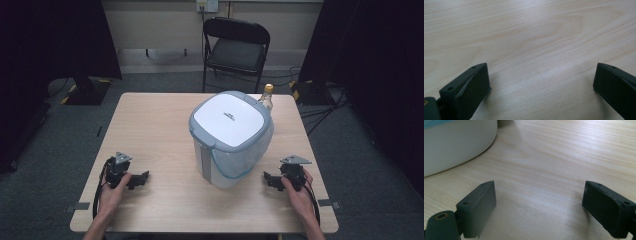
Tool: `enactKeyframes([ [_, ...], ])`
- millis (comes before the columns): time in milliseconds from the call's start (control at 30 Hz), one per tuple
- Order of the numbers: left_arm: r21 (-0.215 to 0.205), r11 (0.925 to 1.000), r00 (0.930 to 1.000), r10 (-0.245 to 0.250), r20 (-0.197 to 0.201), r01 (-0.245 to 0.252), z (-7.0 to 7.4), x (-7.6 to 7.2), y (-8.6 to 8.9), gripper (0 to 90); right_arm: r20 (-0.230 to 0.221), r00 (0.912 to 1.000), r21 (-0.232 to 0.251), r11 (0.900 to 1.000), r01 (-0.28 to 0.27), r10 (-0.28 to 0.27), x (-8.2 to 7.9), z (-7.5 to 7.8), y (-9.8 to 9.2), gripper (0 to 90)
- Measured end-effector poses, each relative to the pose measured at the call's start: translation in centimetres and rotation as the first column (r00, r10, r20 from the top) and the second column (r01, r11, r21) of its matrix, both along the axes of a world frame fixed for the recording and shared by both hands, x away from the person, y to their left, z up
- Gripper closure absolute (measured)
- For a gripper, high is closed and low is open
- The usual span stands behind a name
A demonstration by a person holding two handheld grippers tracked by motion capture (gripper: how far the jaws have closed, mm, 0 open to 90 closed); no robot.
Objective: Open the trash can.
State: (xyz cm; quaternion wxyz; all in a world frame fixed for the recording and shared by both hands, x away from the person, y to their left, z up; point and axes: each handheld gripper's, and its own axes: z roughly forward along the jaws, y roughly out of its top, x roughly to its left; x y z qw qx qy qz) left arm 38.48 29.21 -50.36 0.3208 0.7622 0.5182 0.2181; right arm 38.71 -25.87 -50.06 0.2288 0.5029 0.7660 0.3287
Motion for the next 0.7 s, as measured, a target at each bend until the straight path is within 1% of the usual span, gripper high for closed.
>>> enactKeyframes([
  [167,0.001,1.0000,1.0000,0.003,-0.001,-0.003,0.01,0.00,0.00,0.1,-0.001,1.0000,0.000,1.000,-0.001,0.001,0.00,0.01,-0.01,10.6],
  [333,-0.001,0.9999,0.9999,0.016,-0.002,-0.016,0.05,-0.08,-0.12,0.7,-0.001,1.0000,0.000,1.000,-0.001,0.001,0.01,0.01,-0.01,10.6],
  [400,-0.010,0.9998,0.9998,0.020,-0.002,-0.020,0.11,-0.15,-0.17,3.1,-0.001,1.0000,0.000,1.000,-0.001,0.001,0.01,0.01,-0.01,10.6],
  [433,-0.011,0.9999,0.9999,0.011,-0.001,-0.011,0.17,-0.21,-0.17,4.4,-0.001,1.0000,0.000,1.000,-0.001,0.001,0.01,0.01,-0.01,10.6],
  [467,0.000,1.0000,1.0000,0.007,0.004,-0.007,0.29,-0.26,-0.13,7.4,-0.001,1.0000,-0.001,1.000,-0.001,0.001,0.00,0.01,-0.01,10.8],
  [533,-0.038,0.9989,0.9996,0.029,0.008,-0.028,0.44,-0.35,-0.20,16.5,0.001,0.9999,0.002,1.000,-0.012,0.012,-0.03,0.04,-0.01,12.6],
  [567,-0.058,0.9980,0.9997,0.023,0.003,-0.023,0.46,-0.34,-0.18,16.4,0.000,0.9999,0.005,1.000,-0.014,0.014,-0.08,0.05,-0.01,12.9],
  [600,-0.066,0.9976,0.9998,0.019,0.001,-0.019,0.47,-0.36,-0.19,14.9,0.001,0.9999,0.003,1.000,-0.017,0.017,-0.10,0.06,-0.03,13.0],
  [633,-0.066,0.9976,0.9998,0.019,0.001,-0.019,0.47,-0.36,-0.19,16.0,0.001,0.9999,0.003,1.000,-0.017,0.017,-0.10,0.06,-0.03,13.0],
  [667,-0.052,0.9984,0.9998,0.020,0.005,-0.020,0.43,-0.33,-0.51,16.1,0.001,0.9999,0.003,1.000,-0.014,0.014,-0.11,0.06,-0.01,13.1],
  [700,-0.053,0.9984,0.9998,0.016,0.006,-0.016,0.44,-0.31,-0.65,15.7,0.000,0.9999,0.004,1.000,-0.013,0.013,-0.09,0.08,0.01,13.2],
])
